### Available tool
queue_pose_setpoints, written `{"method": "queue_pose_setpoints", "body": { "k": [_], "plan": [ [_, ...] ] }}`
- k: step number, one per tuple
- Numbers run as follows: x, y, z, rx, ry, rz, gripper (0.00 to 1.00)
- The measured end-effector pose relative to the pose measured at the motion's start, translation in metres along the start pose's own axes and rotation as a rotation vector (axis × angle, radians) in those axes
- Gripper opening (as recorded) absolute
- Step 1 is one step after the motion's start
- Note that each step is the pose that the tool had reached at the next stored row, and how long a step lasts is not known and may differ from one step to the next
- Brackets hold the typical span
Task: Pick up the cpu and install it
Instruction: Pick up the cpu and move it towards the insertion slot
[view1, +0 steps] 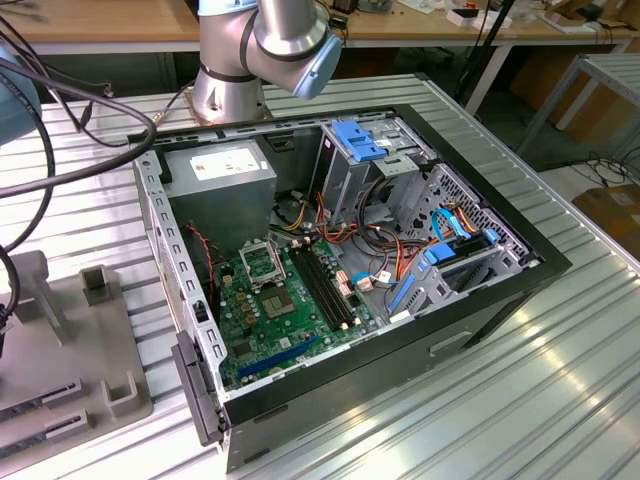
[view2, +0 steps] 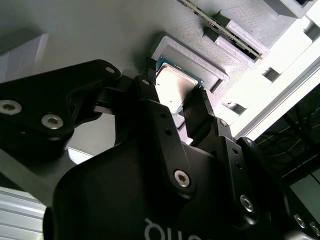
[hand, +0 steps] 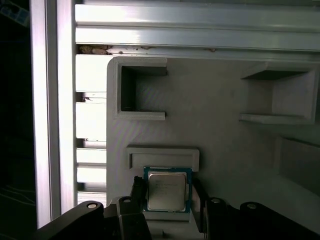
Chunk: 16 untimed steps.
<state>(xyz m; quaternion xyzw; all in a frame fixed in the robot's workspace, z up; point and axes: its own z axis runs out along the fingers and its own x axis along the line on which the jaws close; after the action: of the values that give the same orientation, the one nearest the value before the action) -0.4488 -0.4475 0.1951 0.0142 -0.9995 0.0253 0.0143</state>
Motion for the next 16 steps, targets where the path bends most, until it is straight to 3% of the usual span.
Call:
{"method": "queue_pose_setpoints", "body": {
  "k": [16],
  "plan": [
    [0.0003, -0.0009, -0.0185, -0.0001, 0.0058, 0.000, 0.47]
  ]
}}
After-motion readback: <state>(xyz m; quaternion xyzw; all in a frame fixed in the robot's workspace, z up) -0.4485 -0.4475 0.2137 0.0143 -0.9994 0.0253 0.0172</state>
